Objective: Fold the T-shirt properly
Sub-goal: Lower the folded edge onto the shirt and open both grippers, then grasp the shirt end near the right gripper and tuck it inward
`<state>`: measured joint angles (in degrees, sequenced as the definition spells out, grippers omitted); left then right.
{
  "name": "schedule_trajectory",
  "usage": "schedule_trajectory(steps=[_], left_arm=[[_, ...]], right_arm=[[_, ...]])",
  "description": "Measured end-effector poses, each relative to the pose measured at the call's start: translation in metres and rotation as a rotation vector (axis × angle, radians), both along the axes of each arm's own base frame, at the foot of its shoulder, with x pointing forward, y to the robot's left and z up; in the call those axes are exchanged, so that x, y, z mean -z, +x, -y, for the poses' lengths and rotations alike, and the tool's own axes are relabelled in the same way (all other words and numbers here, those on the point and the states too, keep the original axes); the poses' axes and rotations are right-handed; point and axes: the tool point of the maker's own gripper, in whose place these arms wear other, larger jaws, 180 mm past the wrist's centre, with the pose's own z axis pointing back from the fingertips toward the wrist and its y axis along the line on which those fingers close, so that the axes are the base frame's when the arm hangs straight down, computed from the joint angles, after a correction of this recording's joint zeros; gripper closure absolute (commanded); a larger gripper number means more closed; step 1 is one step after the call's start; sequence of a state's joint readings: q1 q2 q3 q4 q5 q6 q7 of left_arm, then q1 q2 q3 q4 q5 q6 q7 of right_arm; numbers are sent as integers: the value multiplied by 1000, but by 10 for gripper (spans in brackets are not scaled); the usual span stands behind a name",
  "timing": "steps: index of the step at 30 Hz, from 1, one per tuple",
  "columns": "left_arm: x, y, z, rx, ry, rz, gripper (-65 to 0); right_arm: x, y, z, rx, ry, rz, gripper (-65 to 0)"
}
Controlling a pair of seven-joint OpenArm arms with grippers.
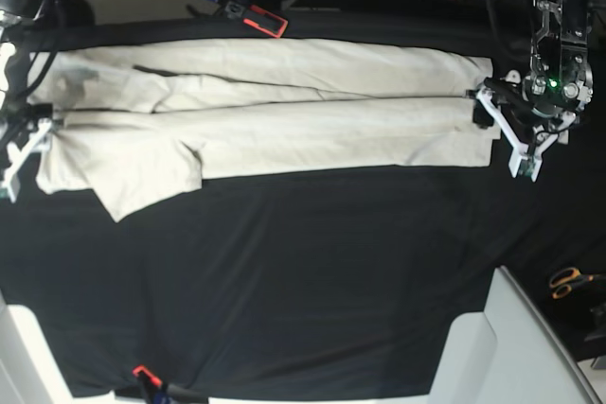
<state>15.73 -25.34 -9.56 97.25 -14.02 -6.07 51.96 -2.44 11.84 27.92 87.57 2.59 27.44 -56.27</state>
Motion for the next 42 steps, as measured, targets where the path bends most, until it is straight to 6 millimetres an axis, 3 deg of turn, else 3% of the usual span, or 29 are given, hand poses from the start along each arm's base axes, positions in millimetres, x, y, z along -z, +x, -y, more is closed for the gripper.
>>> schedule_trajectory(steps=[3,6,8,10,13,14,16,20,26,42], left_arm=[[-35,15,-24,-96,10,129,-602],[-61,12,-52,-187,51,176,-596],[-67,12,-55,-211,45,193,-533],[-67,13,-52,-222,21,208,-392],[-66,7,-57,-259,17,209,-79],[-66,5,-60,-274,20,211,0],[-68,5,-63,-284,21,217,0],[-67,6,-61,-283,16,221,0],[-66,7,-59,-284,9,222,0],[-54,0,-61,-303,-3,189,0]], right_arm=[[-25,12,2,-12,-42,58,-392],[-43,32,0,-33,-54,125,-390],[-48,50,-6,-37,-28,175,-380],[-45,63,-14,-33,11,196,-293],[-28,67,-18,-16,58,155,-23],[-22,66,-18,-9,68,131,0],[-12,66,-20,-4,94,109,-42],[2,65,-29,-46,129,82,0],[25,71,-36,-68,213,70,0],[70,67,12,57,301,135,0]])
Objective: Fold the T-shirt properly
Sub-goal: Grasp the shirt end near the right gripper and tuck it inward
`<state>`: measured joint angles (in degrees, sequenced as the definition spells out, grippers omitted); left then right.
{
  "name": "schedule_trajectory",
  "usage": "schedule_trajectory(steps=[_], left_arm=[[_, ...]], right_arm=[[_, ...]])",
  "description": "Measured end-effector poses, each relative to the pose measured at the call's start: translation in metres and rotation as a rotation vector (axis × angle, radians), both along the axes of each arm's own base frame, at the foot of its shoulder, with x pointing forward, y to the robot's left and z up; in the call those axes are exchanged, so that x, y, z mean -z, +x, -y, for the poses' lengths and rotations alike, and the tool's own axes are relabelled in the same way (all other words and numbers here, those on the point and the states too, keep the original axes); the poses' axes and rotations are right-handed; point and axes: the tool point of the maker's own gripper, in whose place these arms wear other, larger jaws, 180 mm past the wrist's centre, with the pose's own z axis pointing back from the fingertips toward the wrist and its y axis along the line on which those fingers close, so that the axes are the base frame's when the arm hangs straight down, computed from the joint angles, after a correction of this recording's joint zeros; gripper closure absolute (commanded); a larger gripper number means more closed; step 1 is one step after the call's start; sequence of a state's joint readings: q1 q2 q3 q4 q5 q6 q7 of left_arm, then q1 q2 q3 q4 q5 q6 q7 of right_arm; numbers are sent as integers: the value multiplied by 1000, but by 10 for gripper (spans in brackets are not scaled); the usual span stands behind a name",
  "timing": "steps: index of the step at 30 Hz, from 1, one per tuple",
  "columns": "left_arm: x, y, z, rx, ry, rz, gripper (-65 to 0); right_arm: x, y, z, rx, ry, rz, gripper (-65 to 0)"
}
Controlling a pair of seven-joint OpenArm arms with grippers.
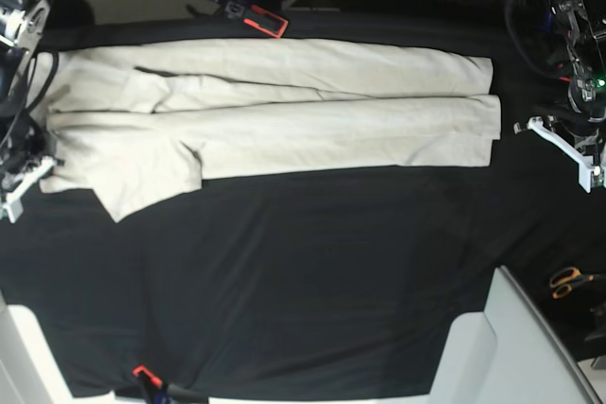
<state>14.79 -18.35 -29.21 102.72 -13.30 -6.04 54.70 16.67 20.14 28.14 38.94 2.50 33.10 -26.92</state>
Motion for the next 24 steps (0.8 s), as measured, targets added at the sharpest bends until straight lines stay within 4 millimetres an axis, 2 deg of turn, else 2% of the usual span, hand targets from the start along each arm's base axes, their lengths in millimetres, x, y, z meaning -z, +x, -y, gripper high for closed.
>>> schedule_trajectory(steps=[5,7,10,13,16,18,20,24], left_arm=[[0,0,0,0,0,0,0],[0,0,0,-1,-1,0,0],[1,0,0,-2,-1,-1,0],[1,0,0,-1,-2,0,0],[0,0,0,-1,0,-1,0],[0,0,0,-1,-1,0,0],[0,0,0,-1,-1,0,0],[0,0,0,-1,-1,0,0]], right_arm=[[-3,2,1,-12,-14,0,0],[-18,8,10,-33,-68,13,0],[-58,18,22,-63,-184,63,0],[-89,25,3,-120,-238,111,-3],[-93,35,-39,-267,-255,95,-11],[-92,46,-65,-334,-228,106,-69],[-87,56,-82,-349,-185,110,-182],[-71,57,-97,-355,-127,73,-374]])
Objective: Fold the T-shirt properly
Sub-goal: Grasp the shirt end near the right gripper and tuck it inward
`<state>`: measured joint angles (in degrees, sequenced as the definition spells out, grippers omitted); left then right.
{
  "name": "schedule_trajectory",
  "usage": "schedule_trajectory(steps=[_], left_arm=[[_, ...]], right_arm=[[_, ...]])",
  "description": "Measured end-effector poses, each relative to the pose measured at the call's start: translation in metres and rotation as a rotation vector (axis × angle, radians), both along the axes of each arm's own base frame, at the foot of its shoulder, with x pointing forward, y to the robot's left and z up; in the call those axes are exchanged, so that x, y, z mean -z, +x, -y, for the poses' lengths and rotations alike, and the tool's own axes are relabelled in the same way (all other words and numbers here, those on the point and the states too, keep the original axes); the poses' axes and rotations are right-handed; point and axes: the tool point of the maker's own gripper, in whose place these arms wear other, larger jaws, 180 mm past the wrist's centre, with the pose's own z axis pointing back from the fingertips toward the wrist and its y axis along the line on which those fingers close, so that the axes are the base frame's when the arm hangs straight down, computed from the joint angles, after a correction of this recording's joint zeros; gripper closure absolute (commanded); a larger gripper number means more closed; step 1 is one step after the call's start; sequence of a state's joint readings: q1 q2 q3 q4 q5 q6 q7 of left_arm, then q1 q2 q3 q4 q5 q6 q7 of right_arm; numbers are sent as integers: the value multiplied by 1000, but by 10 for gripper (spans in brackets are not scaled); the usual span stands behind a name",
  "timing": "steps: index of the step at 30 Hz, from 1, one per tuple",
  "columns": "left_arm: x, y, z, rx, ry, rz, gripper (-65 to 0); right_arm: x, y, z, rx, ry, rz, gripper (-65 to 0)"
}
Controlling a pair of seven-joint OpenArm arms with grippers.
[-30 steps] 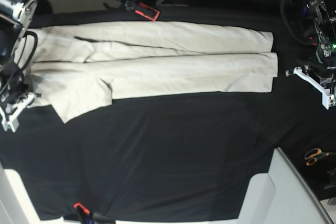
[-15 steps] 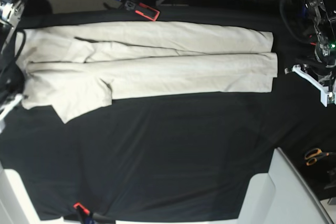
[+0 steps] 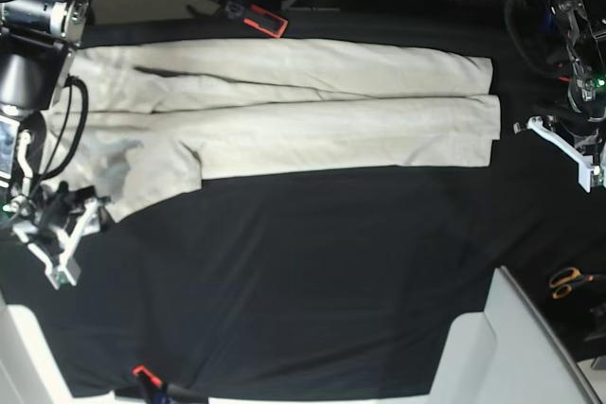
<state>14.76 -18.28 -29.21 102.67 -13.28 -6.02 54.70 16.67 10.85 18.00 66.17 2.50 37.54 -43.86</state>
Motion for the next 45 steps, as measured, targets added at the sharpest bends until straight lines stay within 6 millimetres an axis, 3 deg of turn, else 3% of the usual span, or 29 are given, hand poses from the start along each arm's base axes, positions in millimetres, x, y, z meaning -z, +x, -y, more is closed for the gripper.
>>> schedule_trajectory(steps=[5,8,13,19,29,36,45], left_arm=[[0,0,-1,1,3,-1,0],[0,0,-1,1,3,-1,0],[0,0,-1,1,3,-1,0],[0,0,-1,1,3,-1,0],[0,0,-1,1,2,-1,0],[0,0,-1,1,2,0,0],[0,0,-1,1,2,0,0]], right_arm=[[16,10,-12,14,75,-60,-474],[25,22,-21,29,154,-39,-476],[52,8,-9,65,185,-113,-476],[49,22,-12,87,234,-75,-474],[50,20,-13,84,233,-83,-467],[57,11,-13,86,222,-122,-192],[59,9,-12,87,222,-127,0]])
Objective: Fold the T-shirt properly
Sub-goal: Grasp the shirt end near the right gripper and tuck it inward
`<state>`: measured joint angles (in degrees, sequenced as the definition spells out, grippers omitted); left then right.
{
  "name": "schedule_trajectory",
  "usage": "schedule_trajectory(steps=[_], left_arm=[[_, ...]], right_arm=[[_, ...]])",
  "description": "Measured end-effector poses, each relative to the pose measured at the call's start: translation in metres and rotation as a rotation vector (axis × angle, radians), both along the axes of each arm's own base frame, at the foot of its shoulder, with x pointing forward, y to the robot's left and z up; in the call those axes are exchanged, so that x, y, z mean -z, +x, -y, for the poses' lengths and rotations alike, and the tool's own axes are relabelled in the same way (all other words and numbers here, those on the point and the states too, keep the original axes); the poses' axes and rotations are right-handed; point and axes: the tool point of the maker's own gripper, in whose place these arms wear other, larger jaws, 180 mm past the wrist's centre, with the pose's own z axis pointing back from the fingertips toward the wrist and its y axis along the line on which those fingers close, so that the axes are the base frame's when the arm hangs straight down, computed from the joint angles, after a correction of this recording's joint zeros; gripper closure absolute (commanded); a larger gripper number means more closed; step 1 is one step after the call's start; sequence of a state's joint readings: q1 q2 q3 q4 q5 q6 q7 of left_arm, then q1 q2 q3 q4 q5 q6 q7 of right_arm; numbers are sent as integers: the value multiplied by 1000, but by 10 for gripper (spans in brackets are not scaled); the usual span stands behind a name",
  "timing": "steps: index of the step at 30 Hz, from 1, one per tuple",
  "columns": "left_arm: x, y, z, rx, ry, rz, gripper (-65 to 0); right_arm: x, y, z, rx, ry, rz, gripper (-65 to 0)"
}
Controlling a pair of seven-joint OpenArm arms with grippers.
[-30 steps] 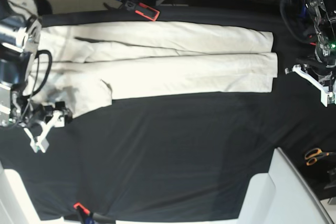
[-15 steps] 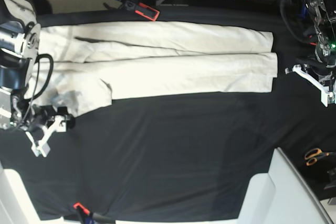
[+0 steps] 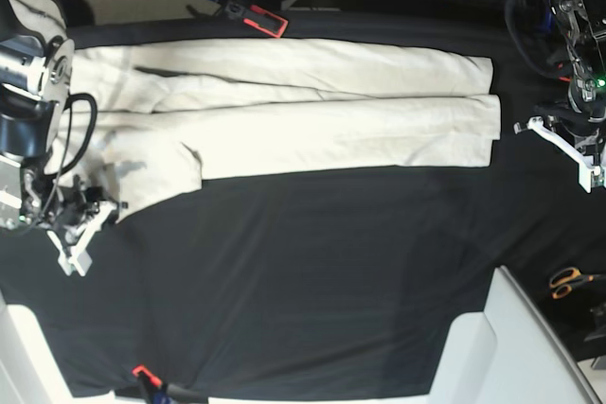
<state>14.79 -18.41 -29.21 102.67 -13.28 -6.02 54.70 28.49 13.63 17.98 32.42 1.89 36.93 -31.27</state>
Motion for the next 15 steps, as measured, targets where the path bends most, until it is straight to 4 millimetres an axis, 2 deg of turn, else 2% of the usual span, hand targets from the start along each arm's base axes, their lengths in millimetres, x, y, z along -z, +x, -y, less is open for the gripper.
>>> schedule_trajectory(steps=[6,9,12,15], left_arm=[[0,0,0,0,0,0,0],[0,0,0,0,0,0,0],[0,0,0,0,-1,-1,0],[1,0,0,-1,-1,-1,0]], right_arm=[[1,-2,0,0,0,-4,-6],[3,-11,2,-21,-26,-62,-6],[-10,-9,11,-37,-79,-28,-6],[-21,-16,21,-58,-149,-43,-6]])
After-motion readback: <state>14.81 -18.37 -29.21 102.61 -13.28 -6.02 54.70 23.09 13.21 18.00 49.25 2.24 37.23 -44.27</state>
